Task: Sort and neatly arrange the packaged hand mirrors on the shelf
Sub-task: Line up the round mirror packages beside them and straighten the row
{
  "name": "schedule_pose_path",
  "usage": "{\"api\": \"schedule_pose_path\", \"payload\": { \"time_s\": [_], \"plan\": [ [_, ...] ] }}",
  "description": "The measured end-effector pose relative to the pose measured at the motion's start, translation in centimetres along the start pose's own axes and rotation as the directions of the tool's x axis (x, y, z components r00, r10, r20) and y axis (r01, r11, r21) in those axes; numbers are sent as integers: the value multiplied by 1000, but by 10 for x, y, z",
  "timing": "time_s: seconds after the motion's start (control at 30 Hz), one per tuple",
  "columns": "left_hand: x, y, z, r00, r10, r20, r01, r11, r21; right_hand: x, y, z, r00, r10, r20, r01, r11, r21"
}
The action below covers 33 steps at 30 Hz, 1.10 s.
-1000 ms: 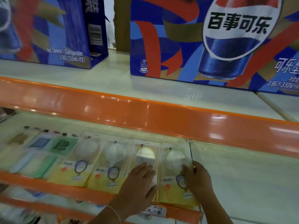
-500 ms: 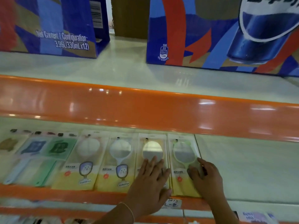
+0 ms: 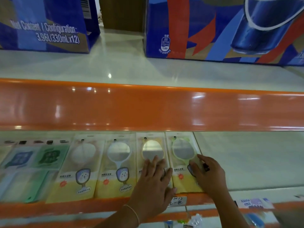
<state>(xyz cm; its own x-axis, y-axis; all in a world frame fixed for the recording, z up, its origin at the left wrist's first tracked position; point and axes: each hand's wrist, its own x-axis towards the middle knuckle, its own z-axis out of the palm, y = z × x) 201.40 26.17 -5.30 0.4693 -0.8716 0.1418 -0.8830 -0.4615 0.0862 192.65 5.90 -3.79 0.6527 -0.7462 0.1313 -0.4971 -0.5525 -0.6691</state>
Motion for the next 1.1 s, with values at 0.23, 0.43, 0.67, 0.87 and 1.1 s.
{"api": "schedule_pose_path", "payload": {
  "time_s": [0.23,0.43,0.67,0.87,1.1],
  "plan": [
    [0,0,-1,1000,-1,-7,0,1000,-14,-1,2,1,1000,-30,-5,30,1000,2],
    [-1,0,-1,1000,3,7,-3,1000,-14,-1,-1,0,1000,-29,8,29,1000,4],
    [-2,0,-4,999,-2,38,4,999,-52,-2,-3,-4,999,-3,46,1,999,44],
    [-3,-14,-11,997,-82,8,82,988,-128,0,1,-8,995,36,97,-51,986,159],
    [4,-24,-25,957,-171,233,183,983,-31,3,1,-12,982,50,180,-94,966,240]
  ]
}}
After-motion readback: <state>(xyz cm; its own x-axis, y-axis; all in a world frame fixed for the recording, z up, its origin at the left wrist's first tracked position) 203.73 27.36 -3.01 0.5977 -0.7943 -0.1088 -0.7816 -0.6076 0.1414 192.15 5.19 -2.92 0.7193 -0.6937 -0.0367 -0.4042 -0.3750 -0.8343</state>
